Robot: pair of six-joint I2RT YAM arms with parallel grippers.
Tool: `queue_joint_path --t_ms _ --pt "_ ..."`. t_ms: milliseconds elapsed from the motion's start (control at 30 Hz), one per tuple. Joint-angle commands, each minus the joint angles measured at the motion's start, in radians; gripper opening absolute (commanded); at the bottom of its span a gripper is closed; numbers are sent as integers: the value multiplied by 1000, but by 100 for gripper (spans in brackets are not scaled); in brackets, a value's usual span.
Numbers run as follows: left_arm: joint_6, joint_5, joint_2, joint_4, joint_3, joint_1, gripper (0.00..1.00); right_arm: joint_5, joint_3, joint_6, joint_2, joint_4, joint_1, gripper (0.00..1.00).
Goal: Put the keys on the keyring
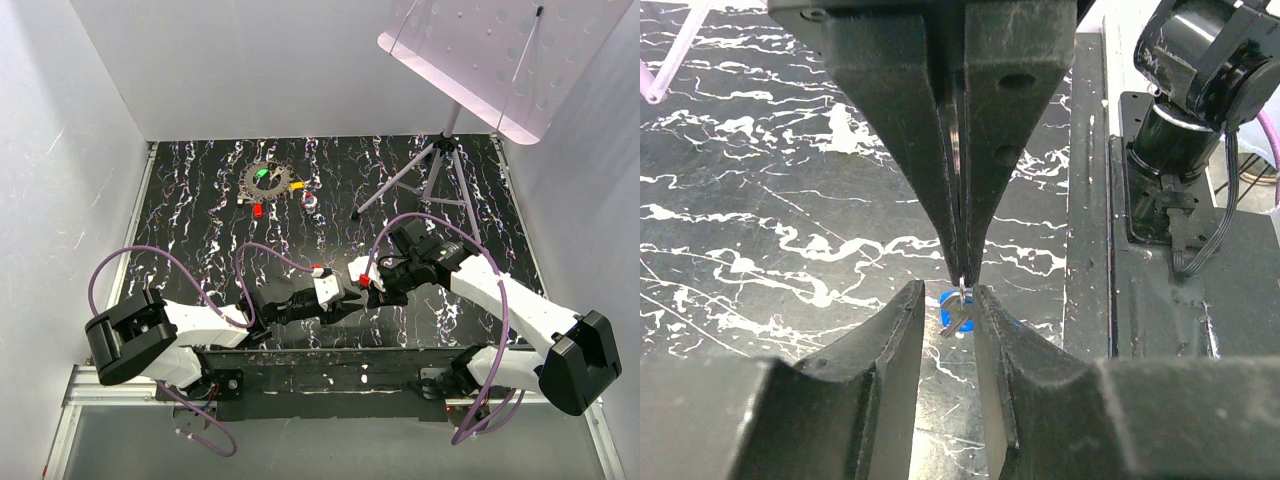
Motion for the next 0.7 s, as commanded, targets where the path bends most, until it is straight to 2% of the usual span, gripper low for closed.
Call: queue_joint_path --t_ms 0,567,667 --pt "-9 13 20 28 14 -5 25 -32 42 1 -2 -3 -3 1" --pt "-35 36 70 60 34 -5 21 -39 44 6 2 -3 -4 1" --pt "-34 41 73 55 40 -5 17 -39 44 9 3 -3 -3 1"
